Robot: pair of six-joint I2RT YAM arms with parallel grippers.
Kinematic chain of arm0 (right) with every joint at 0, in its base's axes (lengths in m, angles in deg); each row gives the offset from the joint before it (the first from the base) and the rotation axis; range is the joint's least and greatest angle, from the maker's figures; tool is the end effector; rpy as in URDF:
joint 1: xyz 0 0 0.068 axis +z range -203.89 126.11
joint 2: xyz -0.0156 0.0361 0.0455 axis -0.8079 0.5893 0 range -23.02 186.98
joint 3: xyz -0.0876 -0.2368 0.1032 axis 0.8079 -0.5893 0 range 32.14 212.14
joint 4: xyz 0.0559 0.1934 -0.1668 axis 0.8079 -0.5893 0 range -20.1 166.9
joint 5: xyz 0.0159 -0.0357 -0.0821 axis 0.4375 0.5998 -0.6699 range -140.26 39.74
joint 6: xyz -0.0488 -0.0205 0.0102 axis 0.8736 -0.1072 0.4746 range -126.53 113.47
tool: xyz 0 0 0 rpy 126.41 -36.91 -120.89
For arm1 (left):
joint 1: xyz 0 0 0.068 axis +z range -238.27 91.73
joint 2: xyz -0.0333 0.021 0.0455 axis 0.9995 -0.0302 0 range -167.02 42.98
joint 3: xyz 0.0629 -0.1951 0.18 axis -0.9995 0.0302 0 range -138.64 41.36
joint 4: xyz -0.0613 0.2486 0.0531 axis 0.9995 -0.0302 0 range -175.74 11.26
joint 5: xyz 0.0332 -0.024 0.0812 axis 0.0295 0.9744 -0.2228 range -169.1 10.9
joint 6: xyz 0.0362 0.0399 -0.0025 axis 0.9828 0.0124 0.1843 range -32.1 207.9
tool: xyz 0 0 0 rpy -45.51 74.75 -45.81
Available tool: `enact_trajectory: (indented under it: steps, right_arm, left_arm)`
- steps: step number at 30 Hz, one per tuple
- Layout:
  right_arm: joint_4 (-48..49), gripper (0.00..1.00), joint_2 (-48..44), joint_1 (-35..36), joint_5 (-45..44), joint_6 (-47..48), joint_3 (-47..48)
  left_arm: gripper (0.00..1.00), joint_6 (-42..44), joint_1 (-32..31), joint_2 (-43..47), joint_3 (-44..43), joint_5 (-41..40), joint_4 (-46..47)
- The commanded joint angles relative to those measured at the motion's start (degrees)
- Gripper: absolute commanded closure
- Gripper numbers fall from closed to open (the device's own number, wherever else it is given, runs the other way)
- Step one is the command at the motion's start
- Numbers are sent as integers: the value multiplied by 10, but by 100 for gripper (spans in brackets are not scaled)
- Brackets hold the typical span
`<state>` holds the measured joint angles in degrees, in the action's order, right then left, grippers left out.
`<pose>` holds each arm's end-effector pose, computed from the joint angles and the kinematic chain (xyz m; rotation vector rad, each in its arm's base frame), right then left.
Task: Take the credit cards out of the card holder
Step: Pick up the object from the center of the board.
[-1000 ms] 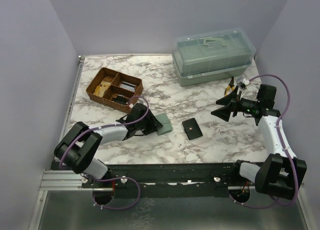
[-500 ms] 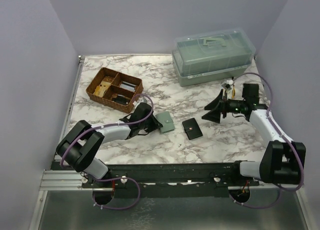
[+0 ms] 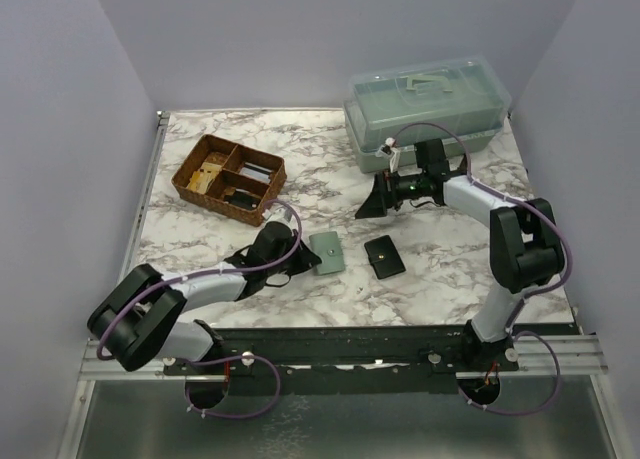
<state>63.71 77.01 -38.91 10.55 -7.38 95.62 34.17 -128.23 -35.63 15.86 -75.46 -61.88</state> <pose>0.3374 0.1225 0.2060 -0.7503 2.1535 1.4085 0.1912 -0.1632 0.1476 -0.2474 2.3678 -0.9319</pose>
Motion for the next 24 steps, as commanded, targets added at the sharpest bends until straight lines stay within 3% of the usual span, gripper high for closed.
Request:
enact_trajectory:
  steps: [1, 9, 14, 21, 24]
  right_arm:
    - [11, 0, 46, 21, -22, -34, 37]
    - [-44, 0, 59, 36, 63, 58, 33]
    - [-69, 0, 56, 54, 119, 114, 30]
    - [-117, 0, 69, 98, 127, 171, 44]
    - [-148, 7, 83, 111, 137, 196, 61]
  left_arm:
    - [100, 88, -11, 71, 26, 17, 16]
    - [100, 203, -20, 147, 29, 96, 26]
    - [100, 244, -21, 143, 12, 150, 26]
    - [100, 264, -21, 128, -12, 185, 25]
    - [100, 274, -21, 122, -22, 203, 25]
